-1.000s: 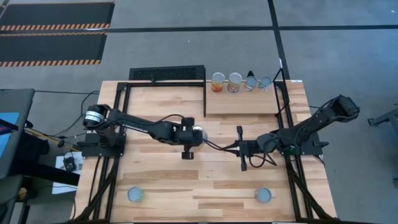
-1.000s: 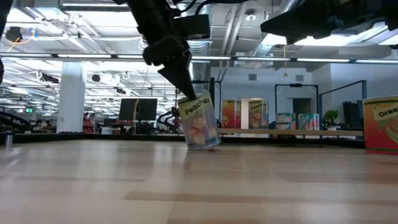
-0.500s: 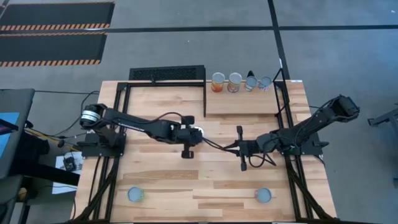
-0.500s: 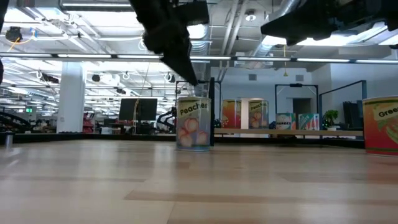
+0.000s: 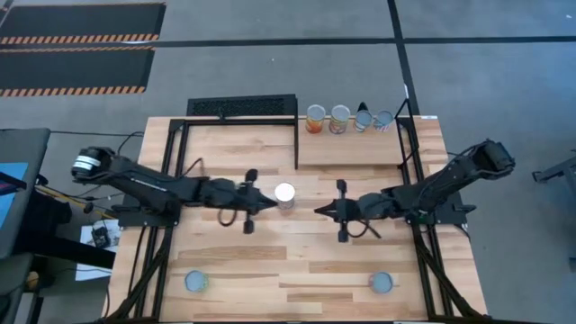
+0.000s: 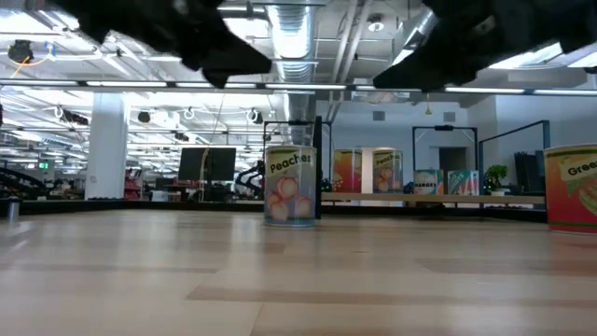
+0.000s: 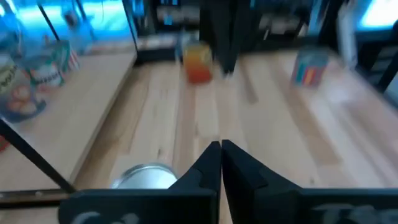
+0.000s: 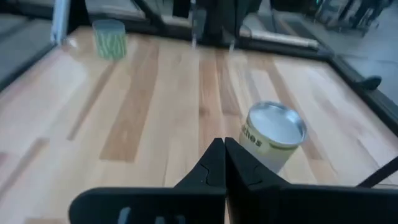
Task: Pick and place cans onto a shelf
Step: Put the blue can on the shelf
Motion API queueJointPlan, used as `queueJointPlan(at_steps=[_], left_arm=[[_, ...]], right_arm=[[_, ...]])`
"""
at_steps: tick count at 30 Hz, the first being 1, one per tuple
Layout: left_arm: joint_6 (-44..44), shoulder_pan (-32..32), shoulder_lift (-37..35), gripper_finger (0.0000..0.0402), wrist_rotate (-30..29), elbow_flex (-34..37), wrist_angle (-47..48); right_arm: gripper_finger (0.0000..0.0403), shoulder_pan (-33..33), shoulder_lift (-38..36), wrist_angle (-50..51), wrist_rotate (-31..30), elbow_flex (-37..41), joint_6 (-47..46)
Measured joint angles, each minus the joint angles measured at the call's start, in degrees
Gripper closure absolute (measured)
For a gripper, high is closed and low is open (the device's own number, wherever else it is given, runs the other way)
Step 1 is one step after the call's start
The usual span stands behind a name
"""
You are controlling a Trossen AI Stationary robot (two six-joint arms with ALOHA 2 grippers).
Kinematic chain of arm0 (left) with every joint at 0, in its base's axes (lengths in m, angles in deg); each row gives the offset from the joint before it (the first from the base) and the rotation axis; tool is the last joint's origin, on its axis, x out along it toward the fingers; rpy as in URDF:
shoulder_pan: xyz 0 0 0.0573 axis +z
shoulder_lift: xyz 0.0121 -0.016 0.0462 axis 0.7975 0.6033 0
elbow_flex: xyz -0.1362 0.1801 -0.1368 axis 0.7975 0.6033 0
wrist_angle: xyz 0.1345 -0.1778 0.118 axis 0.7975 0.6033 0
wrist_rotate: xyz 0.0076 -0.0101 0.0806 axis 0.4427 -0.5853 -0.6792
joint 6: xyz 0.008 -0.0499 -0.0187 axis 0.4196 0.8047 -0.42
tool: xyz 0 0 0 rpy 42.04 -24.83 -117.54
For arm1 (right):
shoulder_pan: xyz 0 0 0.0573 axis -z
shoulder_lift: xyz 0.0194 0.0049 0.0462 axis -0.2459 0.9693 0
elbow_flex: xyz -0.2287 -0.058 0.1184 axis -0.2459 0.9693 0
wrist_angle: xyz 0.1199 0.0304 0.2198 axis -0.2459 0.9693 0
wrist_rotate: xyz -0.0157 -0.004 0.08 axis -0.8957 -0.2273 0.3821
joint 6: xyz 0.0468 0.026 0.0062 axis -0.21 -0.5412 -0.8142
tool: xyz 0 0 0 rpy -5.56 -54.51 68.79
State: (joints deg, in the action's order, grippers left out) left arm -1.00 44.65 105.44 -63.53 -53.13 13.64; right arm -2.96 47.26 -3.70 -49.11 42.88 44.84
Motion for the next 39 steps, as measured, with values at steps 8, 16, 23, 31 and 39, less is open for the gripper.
queueJointPlan(at_steps=[8, 16, 23, 31, 39], left_arm=[[0.7, 0.1, -6.3, 0.0399, -0.9, 18.1, -25.5], [1.7, 0.7, -6.8, 0.0399, -3.2, 23.0, -30.0], [1.8, 0.8, -6.8, 0.0399, -3.2, 23.1, -30.2], [2.0, 0.8, -6.8, 0.0400, -3.4, 23.1, -29.7], [2.2, 0.8, -6.8, 0.0400, -3.5, 23.1, -29.0]], right_arm=[[0.0363, 4.2, 10.0, 15.4, 1.7, -15.7, 0.3], [0.0302, 8.2, 19.2, 32.8, 3.3, -30.8, 2.5], [0.0243, 10.7, 25.9, 40.6, 4.6, -38.5, 7.4], [0.0246, 12.1, 28.7, 40.4, 6.8, -40.6, 11.1], [0.0327, 13.3, 28.6, 41.0, 9.3, -40.5, 11.0]])
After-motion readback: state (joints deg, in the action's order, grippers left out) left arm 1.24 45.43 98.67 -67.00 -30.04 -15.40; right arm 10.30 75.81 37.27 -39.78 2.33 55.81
